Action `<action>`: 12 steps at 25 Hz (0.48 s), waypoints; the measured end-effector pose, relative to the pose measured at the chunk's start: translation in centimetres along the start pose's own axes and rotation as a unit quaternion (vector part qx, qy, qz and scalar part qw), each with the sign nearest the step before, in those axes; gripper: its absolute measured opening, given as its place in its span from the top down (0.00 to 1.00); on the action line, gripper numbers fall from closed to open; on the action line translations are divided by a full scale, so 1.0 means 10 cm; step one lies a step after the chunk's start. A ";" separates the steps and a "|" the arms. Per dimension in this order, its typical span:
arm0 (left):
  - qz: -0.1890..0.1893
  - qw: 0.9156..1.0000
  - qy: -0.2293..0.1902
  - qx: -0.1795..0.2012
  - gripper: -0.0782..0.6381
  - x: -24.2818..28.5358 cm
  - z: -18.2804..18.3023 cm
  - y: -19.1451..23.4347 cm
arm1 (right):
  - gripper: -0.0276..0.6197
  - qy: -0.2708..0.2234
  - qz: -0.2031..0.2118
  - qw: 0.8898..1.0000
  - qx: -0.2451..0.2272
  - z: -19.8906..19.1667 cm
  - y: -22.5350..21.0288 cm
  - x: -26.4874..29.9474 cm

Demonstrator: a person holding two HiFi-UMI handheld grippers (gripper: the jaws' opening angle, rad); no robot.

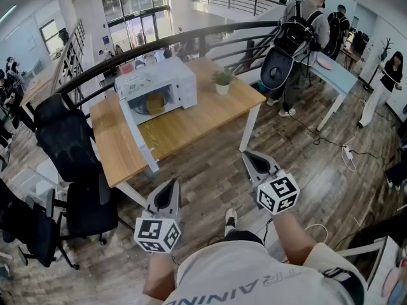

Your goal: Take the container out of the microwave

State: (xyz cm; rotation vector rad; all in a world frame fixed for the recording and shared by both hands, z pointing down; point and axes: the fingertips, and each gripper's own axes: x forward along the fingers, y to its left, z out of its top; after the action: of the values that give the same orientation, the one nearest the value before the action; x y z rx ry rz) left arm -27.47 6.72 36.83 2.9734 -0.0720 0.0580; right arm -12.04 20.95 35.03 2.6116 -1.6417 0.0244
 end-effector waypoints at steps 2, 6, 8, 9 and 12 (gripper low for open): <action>-0.002 1.000 0.000 0.000 0.85 0.01 0.01 -0.03 | 0.92 0.000 -0.001 1.000 0.000 0.00 -0.02 -0.02; -0.004 1.000 0.000 0.001 0.85 0.03 0.02 -0.08 | 0.92 -0.002 -0.003 1.000 -0.004 0.03 -0.04 -0.03; -0.003 1.000 0.000 0.002 0.85 0.04 0.03 -0.07 | 0.92 -0.003 -0.003 1.000 -0.005 0.03 -0.05 -0.02; -0.003 1.000 0.000 0.001 0.85 0.04 0.03 -0.07 | 0.92 -0.002 -0.003 1.000 -0.004 0.03 -0.05 -0.02; -0.001 1.000 0.002 0.000 0.85 0.06 0.02 -0.05 | 0.92 -0.001 -0.001 1.000 -0.002 0.03 -0.06 0.01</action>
State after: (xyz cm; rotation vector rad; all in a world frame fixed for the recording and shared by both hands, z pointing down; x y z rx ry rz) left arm -26.86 7.14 36.59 2.9726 -0.0700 0.0636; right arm -11.44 21.13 34.70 2.6115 -1.6366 0.0172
